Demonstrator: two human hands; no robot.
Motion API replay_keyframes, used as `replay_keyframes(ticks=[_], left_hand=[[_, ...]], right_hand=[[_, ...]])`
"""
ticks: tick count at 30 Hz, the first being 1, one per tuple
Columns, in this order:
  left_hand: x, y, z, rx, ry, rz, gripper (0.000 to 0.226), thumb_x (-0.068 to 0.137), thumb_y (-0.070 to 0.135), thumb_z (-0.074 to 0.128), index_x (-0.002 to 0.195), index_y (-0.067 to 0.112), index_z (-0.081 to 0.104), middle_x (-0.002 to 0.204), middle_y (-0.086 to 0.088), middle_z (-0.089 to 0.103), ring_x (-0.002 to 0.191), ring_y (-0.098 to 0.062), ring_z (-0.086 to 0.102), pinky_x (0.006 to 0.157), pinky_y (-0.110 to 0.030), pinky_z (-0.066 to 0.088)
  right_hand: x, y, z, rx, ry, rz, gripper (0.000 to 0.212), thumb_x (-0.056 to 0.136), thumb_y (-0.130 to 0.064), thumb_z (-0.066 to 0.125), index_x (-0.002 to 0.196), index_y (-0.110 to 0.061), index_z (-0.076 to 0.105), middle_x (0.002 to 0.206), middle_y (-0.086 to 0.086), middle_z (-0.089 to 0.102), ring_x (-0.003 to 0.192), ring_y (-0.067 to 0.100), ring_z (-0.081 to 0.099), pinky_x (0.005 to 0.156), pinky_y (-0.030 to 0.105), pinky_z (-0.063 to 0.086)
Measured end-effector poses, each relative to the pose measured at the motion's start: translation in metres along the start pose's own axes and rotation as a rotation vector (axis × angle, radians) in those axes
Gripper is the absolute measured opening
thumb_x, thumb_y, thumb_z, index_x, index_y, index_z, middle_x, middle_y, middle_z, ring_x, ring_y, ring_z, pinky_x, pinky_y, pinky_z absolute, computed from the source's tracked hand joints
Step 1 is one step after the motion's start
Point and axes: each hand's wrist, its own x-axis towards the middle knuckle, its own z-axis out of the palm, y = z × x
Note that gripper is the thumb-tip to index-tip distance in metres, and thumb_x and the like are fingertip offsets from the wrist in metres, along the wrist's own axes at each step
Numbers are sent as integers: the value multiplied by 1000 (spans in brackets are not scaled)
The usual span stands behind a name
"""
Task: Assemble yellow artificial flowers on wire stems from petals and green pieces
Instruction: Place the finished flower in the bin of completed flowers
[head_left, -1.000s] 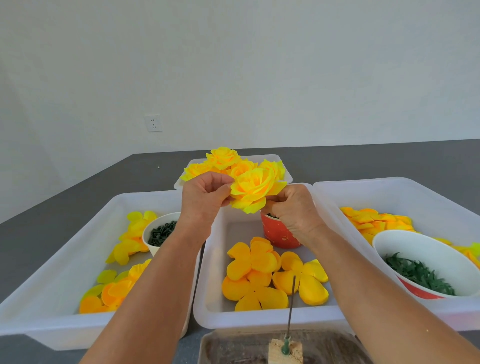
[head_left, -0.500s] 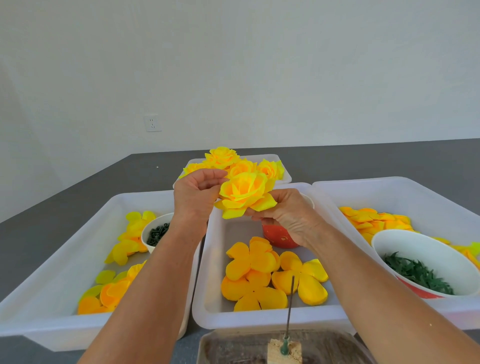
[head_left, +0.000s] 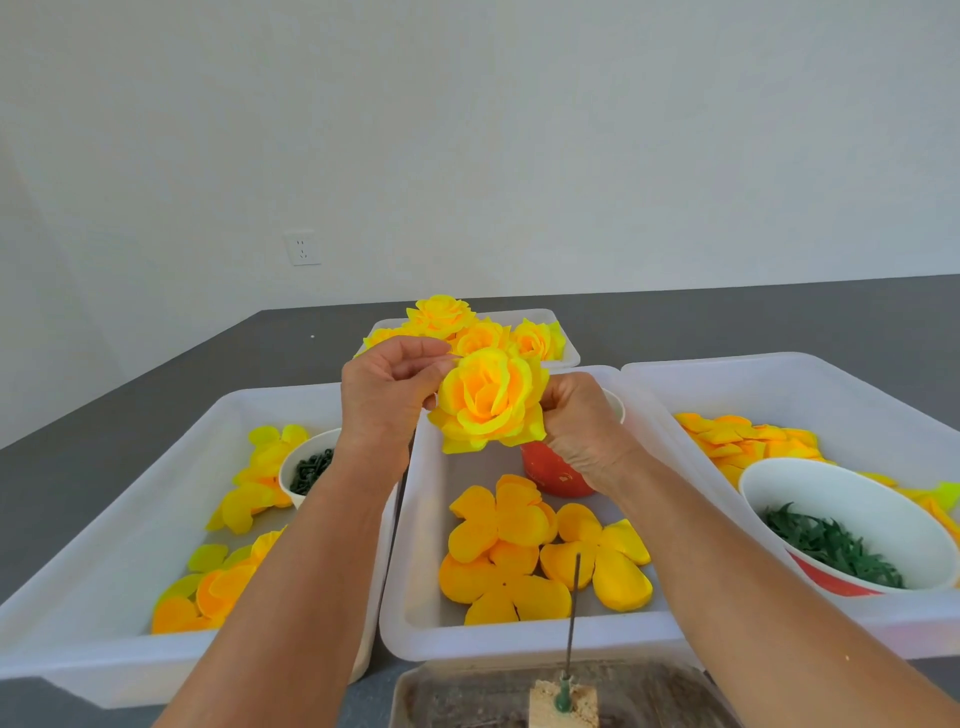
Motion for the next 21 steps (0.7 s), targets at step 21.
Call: replay_keyframes(ticks=[21], left_hand=[[-8,5,10,76,-57,-19,20,80,21,69,65,8,67,51,5,58,49,-5,44,50,-16,39]], right_hand=[[6,1,-2,28,390,159,14,74,-13,78,81,-2,72,77,7,68,71,19,59,76,37,52]])
